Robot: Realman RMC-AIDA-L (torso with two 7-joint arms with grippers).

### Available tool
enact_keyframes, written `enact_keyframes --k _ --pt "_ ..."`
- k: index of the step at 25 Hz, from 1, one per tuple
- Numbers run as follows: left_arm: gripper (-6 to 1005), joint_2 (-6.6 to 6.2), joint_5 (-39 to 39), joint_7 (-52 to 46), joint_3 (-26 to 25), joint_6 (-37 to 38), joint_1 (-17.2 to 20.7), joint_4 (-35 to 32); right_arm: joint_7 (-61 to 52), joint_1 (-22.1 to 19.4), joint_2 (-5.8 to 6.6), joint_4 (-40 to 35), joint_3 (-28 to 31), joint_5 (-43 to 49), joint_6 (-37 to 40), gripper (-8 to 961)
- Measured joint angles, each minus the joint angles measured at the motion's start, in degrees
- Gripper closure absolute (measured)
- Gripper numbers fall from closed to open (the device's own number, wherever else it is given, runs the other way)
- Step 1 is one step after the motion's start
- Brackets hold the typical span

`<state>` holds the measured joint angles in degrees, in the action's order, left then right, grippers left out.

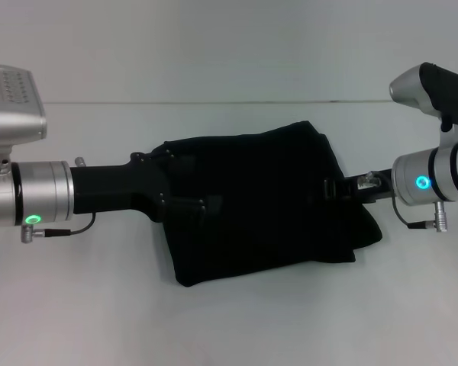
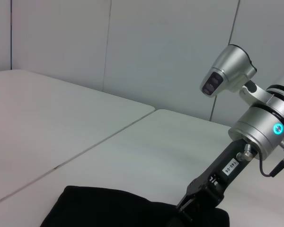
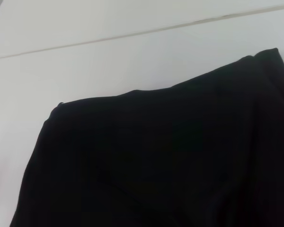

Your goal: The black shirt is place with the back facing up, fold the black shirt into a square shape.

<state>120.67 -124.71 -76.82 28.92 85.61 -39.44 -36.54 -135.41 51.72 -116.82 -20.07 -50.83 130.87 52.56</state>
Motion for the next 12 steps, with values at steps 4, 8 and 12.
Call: enact_keyframes --k 4,8,12 --pt "47 0.07 0.0 0.0 0.0 0.0 0.14 -0.01 0.13 -0.47 -0.02 -0.38 0.03 -0.01 -0.08 874" --pt "47 0.08 0.0 0.0 0.0 0.0 0.15 0.0 0.21 -0.52 -0.02 -0.5 0.03 -0.01 -0.06 868" --pt "48 0.09 0.0 0.0 0.0 0.0 0.16 0.06 0.66 -0.43 0.0 -0.58 0.03 -0.01 0.32 787"
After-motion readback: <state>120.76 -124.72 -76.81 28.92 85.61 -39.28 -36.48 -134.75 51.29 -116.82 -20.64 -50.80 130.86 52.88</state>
